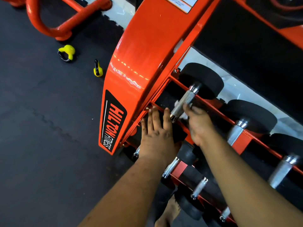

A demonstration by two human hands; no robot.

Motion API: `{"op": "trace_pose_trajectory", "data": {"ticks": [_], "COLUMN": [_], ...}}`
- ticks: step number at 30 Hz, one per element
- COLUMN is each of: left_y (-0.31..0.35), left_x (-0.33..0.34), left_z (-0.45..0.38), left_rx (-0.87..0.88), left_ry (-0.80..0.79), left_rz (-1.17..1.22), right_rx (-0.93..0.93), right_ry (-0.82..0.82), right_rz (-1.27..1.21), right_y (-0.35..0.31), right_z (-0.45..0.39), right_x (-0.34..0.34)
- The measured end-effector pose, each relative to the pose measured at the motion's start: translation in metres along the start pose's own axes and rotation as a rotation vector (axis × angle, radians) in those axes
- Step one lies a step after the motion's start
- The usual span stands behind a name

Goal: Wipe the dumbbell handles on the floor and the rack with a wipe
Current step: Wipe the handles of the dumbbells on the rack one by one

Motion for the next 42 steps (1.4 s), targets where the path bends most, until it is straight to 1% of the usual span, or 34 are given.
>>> {"op": "trace_pose_trajectory", "data": {"ticks": [1,3,5,6,8,10,11,12,13,16,17,18,19,20,21,22,23,24,27,28,29,30,31,33,34,35,36,38,39,40,42], "left_y": [0.000,0.000,0.001,0.000,0.001,0.001,0.002,0.001,0.001,0.001,0.001,0.001,0.001,0.001,0.001,0.000,0.000,0.000,0.001,0.002,0.001,0.001,0.001,0.002,0.001,0.001,0.002,0.003,0.003,0.003,0.004], "left_x": [0.000,0.000,-0.001,0.000,-0.001,-0.002,-0.003,-0.003,-0.002,-0.001,-0.001,-0.001,-0.001,-0.001,-0.001,-0.001,-0.001,-0.002,-0.002,-0.002,-0.001,0.000,0.002,0.003,0.002,0.001,-0.001,-0.002,-0.001,-0.001,-0.001], "left_z": [0.001,0.001,0.001,0.001,0.002,0.001,0.001,0.000,0.000,-0.001,-0.001,-0.001,-0.001,-0.001,-0.001,-0.001,-0.002,-0.002,-0.002,-0.002,-0.002,-0.003,-0.003,-0.003,-0.003,-0.003,-0.003,-0.003,-0.003,-0.003,-0.003], "left_rx": [0.000,0.003,0.008,0.008,0.012,0.006,0.006,0.004,0.005,0.011,0.013,0.017,0.018,0.017,0.020,0.021,0.026,0.028,0.032,0.033,0.031,0.030,0.031,0.028,0.023,0.019,0.017,0.014,0.012,0.008,-0.001], "left_ry": [-0.001,-0.001,0.001,-0.004,-0.005,-0.013,-0.024,-0.037,-0.047,-0.057,-0.058,-0.059,-0.061,-0.066,-0.072,-0.077,-0.080,-0.084,-0.106,-0.110,-0.115,-0.117,-0.115,-0.101,-0.101,-0.106,-0.112,-0.125,-0.132,-0.138,-0.146], "left_rz": [-0.004,0.005,0.000,-0.006,-0.009,-0.006,-0.007,-0.009,-0.011,-0.013,-0.012,-0.013,-0.019,-0.025,-0.031,-0.032,-0.036,-0.038,-0.051,-0.062,-0.075,-0.084,-0.090,-0.089,-0.085,-0.082,-0.084,-0.103,-0.116,-0.128,-0.151], "right_rx": [-0.002,-0.040,-0.159,-0.278,-0.603,-0.890,-0.982,-1.028,-1.045,-1.116,-1.161,-1.194,-1.205,-1.177,-1.122,-1.073,-1.059,-1.068,-1.142,-1.167,-1.183,-1.170,-1.122,-1.011,-0.990,-0.989,-1.017,-1.095,-1.109,-1.084,-0.971], "right_ry": [-0.008,-0.051,-0.057,-0.047,-0.030,-0.027,-0.066,-0.142,-0.251,-0.698,-0.778,-0.778,-0.708,-0.599,-0.491,-0.421,-0.408,-0.458,-0.735,-0.754,-0.739,-0.677,-0.589,-0.411,-0.370,-0.375,-0.420,-0.589,-0.631,-0.606,-0.424], "right_rz": [0.093,0.200,0.240,0.318,0.612,1.020,1.230,1.404,1.520,1.679,1.730,1.790,1.846,1.898,1.928,1.950,1.971,1.974,1.862,1.859,1.900,1.958,1.999,1.988,1.974,1.966,1.960,1.965,1.986,2.026,2.099], "right_y": [0.007,0.011,-0.001,-0.013,-0.046,-0.067,-0.068,-0.063,-0.052,-0.028,-0.029,-0.035,-0.042,-0.050,-0.055,-0.056,-0.051,-0.043,-0.027,-0.030,-0.035,-0.041,-0.047,-0.057,-0.056,-0.051,-0.044,-0.028,-0.028,-0.033,-0.048], "right_z": [0.009,0.021,0.022,0.022,0.020,0.015,0.010,0.007,0.004,0.016,0.018,0.017,0.011,0.005,0.001,0.000,0.003,0.008,0.024,0.025,0.023,0.019,0.014,0.009,0.009,0.011,0.014,0.023,0.024,0.020,0.005], "right_x": [-0.006,-0.013,-0.017,-0.017,-0.015,-0.002,0.005,0.011,0.014,0.011,0.007,0.003,0.001,0.000,0.000,0.004,0.010,0.017,0.017,0.011,0.005,-0.001,-0.007,-0.006,0.000,0.006,0.010,0.011,0.009,0.009,0.012]}}
Point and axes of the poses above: each hand's wrist, its own z-axis away from the middle knuckle, its own x-axis out of the palm, y = z × x, the point moved 5 cm from there along -z, towards the middle knuckle, and after that the axes turned 10 degrees about -x, right-handed, at the moved point
